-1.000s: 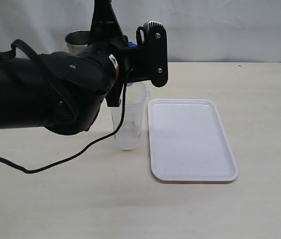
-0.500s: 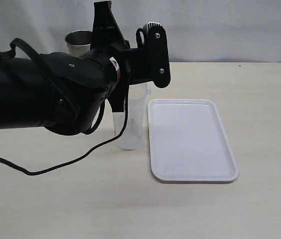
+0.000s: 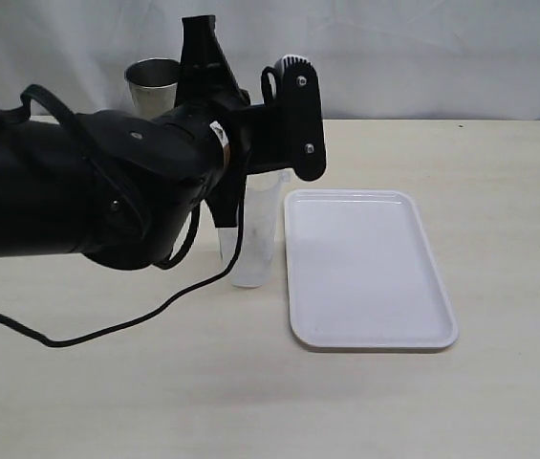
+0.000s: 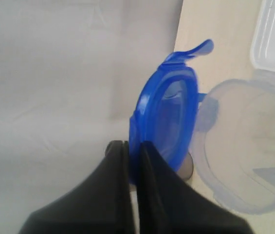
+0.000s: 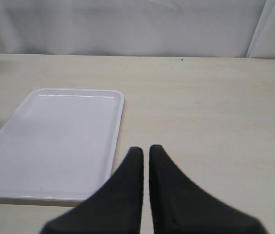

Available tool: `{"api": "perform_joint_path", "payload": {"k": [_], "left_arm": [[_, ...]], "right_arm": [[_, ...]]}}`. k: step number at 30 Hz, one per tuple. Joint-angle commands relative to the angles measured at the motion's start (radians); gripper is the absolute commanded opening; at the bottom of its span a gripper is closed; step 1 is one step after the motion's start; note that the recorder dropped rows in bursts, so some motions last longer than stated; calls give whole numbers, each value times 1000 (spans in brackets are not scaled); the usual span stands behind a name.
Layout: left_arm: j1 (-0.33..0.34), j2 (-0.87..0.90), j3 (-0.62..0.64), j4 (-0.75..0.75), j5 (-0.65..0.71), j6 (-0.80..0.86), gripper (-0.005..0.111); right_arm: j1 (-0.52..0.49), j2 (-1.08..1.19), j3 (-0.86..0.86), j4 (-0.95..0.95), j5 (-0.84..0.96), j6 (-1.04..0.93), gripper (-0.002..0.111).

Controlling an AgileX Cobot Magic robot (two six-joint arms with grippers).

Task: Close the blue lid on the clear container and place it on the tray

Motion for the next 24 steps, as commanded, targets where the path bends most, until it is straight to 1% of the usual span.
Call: {"api": "perform_joint_path", "payload": {"k": [1, 3, 5, 24], "left_arm": [[-2, -8, 50, 51, -1, -48, 0], [-2, -8, 69, 97, 0, -101, 0], [-2, -8, 78, 105, -7, -113, 0], [-2, -8, 78, 78, -11, -115, 0]], "right_arm": [[0, -6, 3, 2, -3, 0, 5], [0, -6, 3, 2, -3, 0, 5], [0, -6, 3, 2, -3, 0, 5], [0, -6, 3, 2, -3, 0, 5]]}}
